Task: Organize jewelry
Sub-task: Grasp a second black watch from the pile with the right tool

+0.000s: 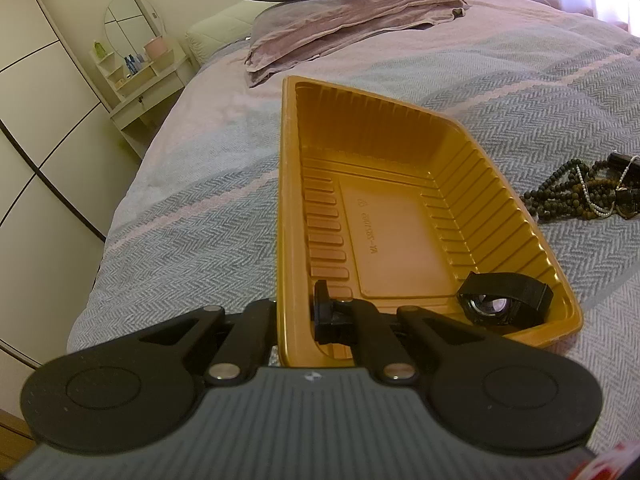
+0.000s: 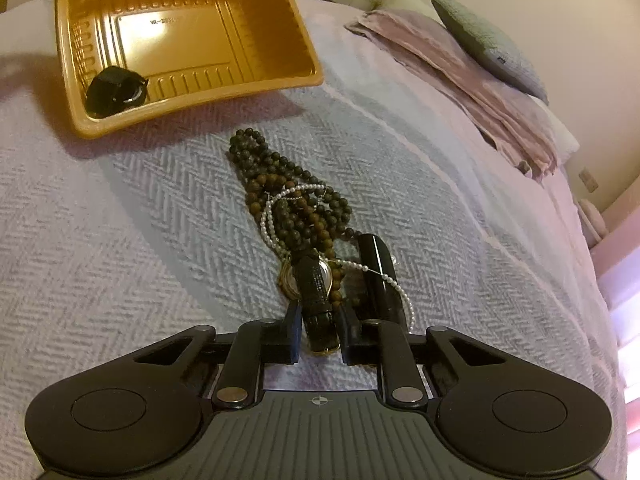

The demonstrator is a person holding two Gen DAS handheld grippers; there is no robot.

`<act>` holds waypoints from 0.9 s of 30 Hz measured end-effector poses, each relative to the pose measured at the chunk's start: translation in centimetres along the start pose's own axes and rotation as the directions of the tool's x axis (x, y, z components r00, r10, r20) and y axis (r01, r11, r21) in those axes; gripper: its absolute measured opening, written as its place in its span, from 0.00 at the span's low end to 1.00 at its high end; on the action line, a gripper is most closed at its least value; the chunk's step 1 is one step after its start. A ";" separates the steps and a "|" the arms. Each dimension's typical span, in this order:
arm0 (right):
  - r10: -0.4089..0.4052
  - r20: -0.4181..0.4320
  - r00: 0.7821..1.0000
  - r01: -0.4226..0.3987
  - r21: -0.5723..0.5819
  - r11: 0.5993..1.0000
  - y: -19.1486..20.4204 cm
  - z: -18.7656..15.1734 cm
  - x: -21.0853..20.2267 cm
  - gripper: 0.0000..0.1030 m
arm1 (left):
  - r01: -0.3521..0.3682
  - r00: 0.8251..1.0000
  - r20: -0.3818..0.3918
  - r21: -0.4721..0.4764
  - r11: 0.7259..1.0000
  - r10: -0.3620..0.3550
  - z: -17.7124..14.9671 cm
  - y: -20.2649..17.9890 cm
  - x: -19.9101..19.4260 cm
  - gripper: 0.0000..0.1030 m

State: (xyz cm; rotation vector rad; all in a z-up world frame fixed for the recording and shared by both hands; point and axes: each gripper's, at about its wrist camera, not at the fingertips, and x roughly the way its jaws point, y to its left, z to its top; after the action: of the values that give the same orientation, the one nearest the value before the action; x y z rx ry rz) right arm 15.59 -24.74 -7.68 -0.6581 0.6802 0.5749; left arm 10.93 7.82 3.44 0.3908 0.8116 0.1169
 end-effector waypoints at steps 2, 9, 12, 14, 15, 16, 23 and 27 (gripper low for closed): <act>-0.001 0.008 1.000 0.001 0.018 1.000 -0.1 0.3 -0.6 0.16 | 0.000 1.000 0.000 -0.001 1.000 0.000 0.0 0.0 0.0 0.02; 0.016 0.039 0.999 -0.021 0.142 0.990 -1.9 2.0 -2.8 0.15 | 0.001 1.000 0.001 0.001 1.000 -0.001 0.0 -0.1 0.0 0.02; 0.028 0.060 0.998 -0.038 0.162 0.986 -2.2 2.8 -3.7 0.15 | 0.002 1.000 0.001 0.000 1.000 -0.002 0.0 0.0 0.0 0.02; 0.027 0.076 0.997 -0.040 0.165 0.985 -2.1 3.5 -4.3 0.15 | 0.001 1.000 0.000 0.000 1.000 -0.001 0.0 -0.1 0.0 0.02; 0.030 0.085 0.996 -0.044 0.167 0.985 -2.0 3.8 -4.4 0.15 | 0.001 1.000 0.000 0.002 1.000 -0.001 -0.1 -0.1 0.0 0.02; 0.036 0.094 0.995 -0.052 0.173 0.983 -2.0 4.2 -4.7 0.15 | 0.001 1.000 0.000 0.002 1.000 -0.001 -0.1 0.0 0.0 0.02; 0.084 0.185 0.979 -0.121 0.201 0.972 -1.5 7.7 -6.1 0.15 | 0.003 1.000 0.002 0.001 1.000 -0.003 -0.1 -0.1 0.0 0.02; 0.140 0.246 0.959 -0.190 0.192 0.963 -0.3 10.4 -6.6 0.15 | 0.005 1.000 0.003 0.001 1.000 -0.005 0.0 0.0 0.0 0.02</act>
State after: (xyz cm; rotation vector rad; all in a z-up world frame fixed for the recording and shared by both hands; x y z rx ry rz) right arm 15.48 -19.28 3.32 -0.3279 0.5716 0.7103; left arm 10.90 7.81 3.38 0.3901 0.8099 0.1111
